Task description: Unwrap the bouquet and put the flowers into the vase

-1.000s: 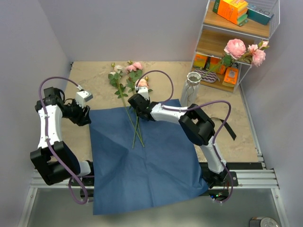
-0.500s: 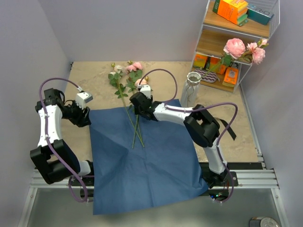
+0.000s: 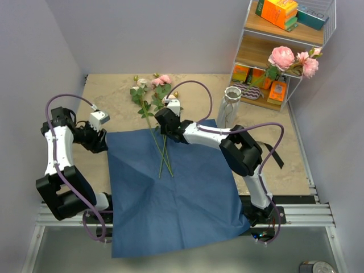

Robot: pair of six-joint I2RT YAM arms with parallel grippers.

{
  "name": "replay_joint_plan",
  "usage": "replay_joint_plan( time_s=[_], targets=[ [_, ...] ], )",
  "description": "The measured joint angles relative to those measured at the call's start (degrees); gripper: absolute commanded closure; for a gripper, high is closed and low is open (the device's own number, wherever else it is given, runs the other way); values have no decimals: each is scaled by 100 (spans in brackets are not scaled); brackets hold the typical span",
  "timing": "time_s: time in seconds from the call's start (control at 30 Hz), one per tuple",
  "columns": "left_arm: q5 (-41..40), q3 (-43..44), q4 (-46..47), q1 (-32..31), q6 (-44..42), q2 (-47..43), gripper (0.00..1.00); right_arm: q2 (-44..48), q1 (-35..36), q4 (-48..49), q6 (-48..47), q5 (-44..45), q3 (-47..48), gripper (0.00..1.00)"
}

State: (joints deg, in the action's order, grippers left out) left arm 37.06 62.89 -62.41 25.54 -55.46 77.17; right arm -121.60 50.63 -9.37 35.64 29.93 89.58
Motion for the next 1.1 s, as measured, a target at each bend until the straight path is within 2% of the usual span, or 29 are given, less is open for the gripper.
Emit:
replay_joint_plan(
  time_s=[0.53, 0.7, 0.73, 0.9, 1.1],
  targets=[
    [7, 0, -98, 271, -227, 103, 48, -549, -197, 37, 105, -109, 149, 63],
    [11, 0, -149, 295, -267, 109, 48, -787, -197, -35, 107, -107, 474, 64],
    [13, 0, -153, 297, -269, 109, 48, -848, -197, -39, 107, -105, 555, 66],
    [20, 0, -179, 299, -289, 109, 48, -977, -221, -22, 111, -107, 730, 100],
    [24, 0, -195, 339, -372, 109, 48, -866, -234, 2, 109, -98, 651, 100]
  ],
)
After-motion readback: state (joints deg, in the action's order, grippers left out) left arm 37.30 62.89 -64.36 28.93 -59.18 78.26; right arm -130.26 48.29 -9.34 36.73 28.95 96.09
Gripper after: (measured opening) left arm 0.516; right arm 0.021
